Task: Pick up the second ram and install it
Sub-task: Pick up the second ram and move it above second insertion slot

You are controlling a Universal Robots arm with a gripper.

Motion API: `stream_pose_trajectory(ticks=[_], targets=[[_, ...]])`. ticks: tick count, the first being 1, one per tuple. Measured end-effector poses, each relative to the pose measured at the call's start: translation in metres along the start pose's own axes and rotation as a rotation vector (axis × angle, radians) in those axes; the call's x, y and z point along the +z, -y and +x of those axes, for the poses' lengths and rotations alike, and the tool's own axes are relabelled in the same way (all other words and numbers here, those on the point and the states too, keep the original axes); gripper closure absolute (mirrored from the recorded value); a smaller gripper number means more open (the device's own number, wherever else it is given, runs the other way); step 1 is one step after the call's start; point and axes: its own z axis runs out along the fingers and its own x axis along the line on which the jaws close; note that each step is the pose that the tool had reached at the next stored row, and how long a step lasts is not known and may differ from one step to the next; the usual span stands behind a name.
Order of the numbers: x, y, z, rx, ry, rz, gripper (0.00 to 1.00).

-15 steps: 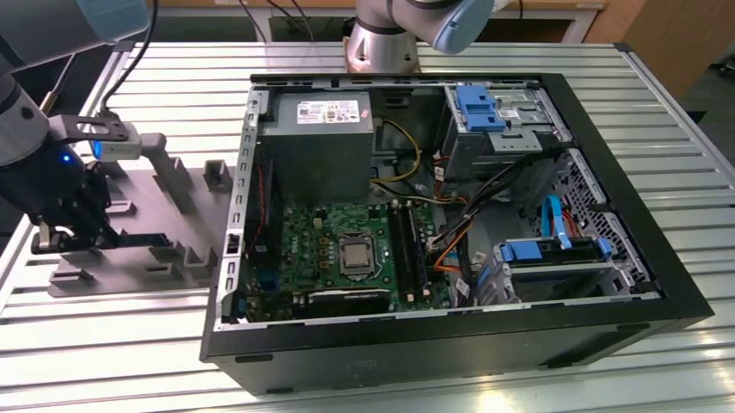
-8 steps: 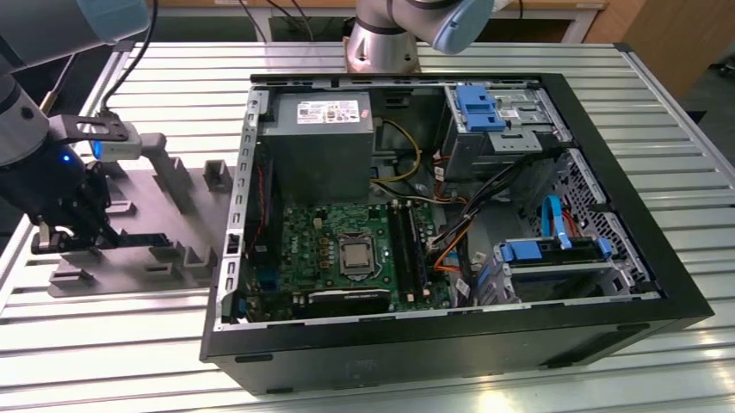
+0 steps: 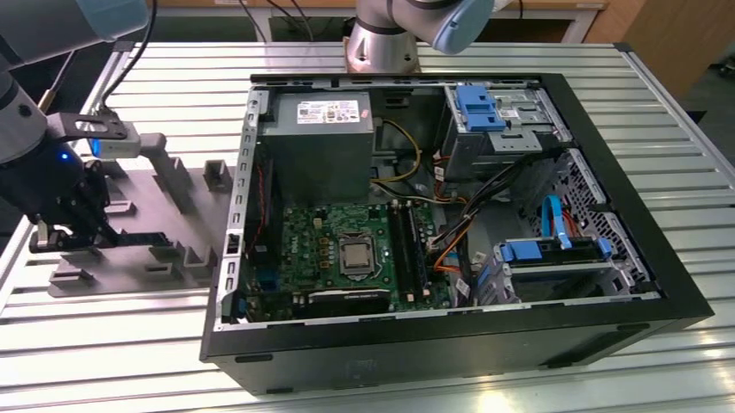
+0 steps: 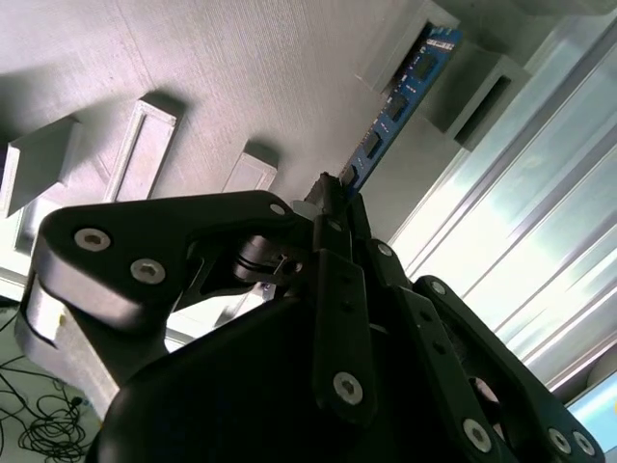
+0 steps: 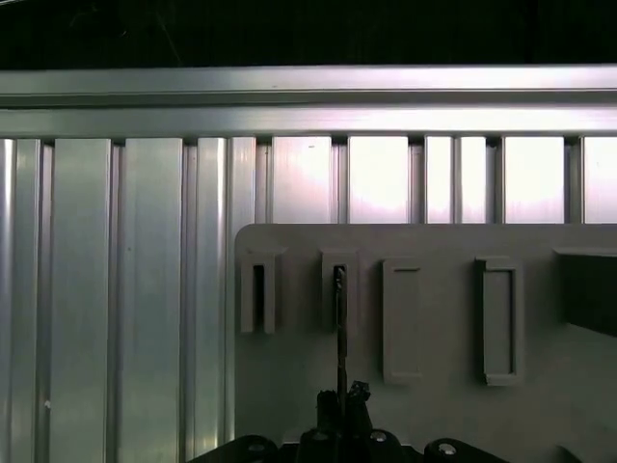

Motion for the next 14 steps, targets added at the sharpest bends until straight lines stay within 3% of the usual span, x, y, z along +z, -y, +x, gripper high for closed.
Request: stream_pose_trajectory(ticks=[14], targets=[[-0.0104,0.0002,0.0002,0.0,0.0,0.0,0.86]])
